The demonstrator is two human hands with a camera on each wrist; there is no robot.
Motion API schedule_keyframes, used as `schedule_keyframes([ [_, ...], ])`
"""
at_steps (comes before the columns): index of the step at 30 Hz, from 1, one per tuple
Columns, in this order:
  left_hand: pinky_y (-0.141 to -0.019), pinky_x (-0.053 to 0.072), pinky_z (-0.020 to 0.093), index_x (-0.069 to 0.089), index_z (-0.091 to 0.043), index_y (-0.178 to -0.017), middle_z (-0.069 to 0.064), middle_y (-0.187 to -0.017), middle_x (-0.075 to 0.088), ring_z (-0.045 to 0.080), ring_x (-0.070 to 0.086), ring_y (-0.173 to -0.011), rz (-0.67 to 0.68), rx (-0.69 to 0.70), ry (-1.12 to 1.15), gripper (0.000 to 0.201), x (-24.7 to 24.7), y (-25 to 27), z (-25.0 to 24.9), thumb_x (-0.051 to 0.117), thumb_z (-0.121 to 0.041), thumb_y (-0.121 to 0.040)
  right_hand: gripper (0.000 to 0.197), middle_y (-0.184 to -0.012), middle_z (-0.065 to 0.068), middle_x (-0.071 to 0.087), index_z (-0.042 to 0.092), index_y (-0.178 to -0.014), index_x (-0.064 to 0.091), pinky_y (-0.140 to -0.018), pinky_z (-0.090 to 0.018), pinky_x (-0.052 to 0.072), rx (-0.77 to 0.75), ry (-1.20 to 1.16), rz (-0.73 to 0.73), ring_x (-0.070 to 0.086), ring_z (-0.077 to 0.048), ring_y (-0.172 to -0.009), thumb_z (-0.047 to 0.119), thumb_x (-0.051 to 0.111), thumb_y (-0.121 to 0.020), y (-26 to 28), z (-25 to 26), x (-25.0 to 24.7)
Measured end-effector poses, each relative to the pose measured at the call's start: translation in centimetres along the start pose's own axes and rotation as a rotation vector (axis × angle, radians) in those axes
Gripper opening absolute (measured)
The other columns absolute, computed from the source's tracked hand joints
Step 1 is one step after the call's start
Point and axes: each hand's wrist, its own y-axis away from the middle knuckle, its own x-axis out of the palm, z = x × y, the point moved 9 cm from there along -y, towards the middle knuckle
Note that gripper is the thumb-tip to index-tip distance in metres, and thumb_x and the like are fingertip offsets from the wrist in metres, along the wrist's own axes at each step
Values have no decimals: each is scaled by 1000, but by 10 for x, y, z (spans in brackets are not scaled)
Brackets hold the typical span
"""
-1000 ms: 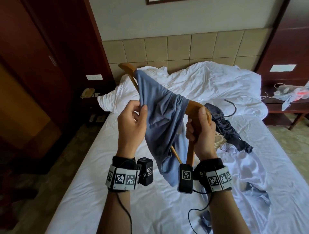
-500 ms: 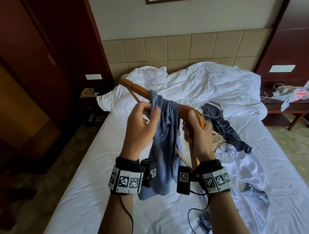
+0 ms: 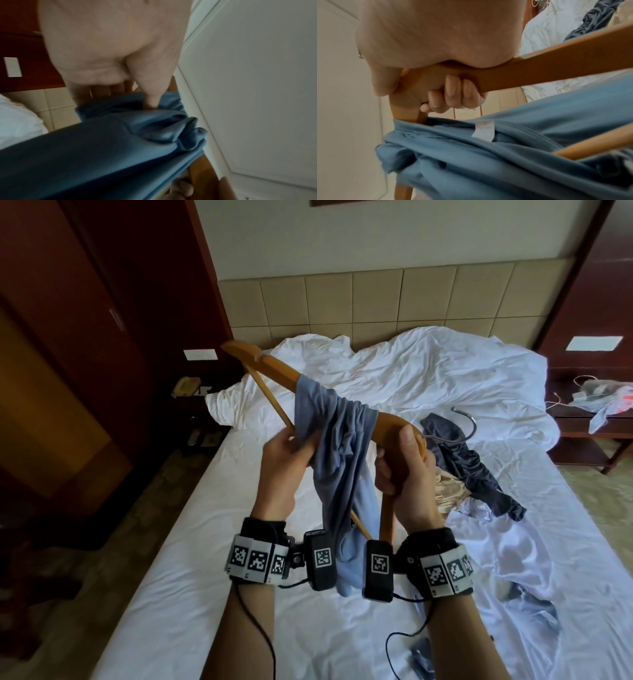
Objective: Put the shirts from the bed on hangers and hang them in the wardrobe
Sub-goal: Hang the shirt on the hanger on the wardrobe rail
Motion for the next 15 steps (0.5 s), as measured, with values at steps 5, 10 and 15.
schedule_keyframes([
  [5, -74, 54, 25, 70, -2, -106, 4, -91, 78, 14, 72, -85, 100, -141, -54, 18, 15, 3, 21, 75, -9, -91, 60, -71, -16, 47, 10, -81, 65, -44, -27, 22, -2, 10, -49, 35, -18, -52, 70, 74, -82, -1, -1, -4],
  [10, -75, 56, 20, 53, -11, -130, 5, -120, 68, 15, 70, -104, -184, 21, 123, 51, -14, 3, -2, 81, -9, -87, 54, -66, -12, 47, 9, -80, 65, -45, -29, 20, 12, 51, -52, 35, -18, -50, 62, 72, -87, -1, 0, -14],
  [15, -86, 55, 33, 64, -9, -114, -6, -109, 69, 9, 66, -101, -437, 676, -305, 19, -35, 38, -78, 68, -10, -96, 50, -65, -7, 52, 0, -84, 65, -45, -25, 24, 35, 129, -2, 36, -14, -51, 49, 70, -96, 3, 1, -15],
])
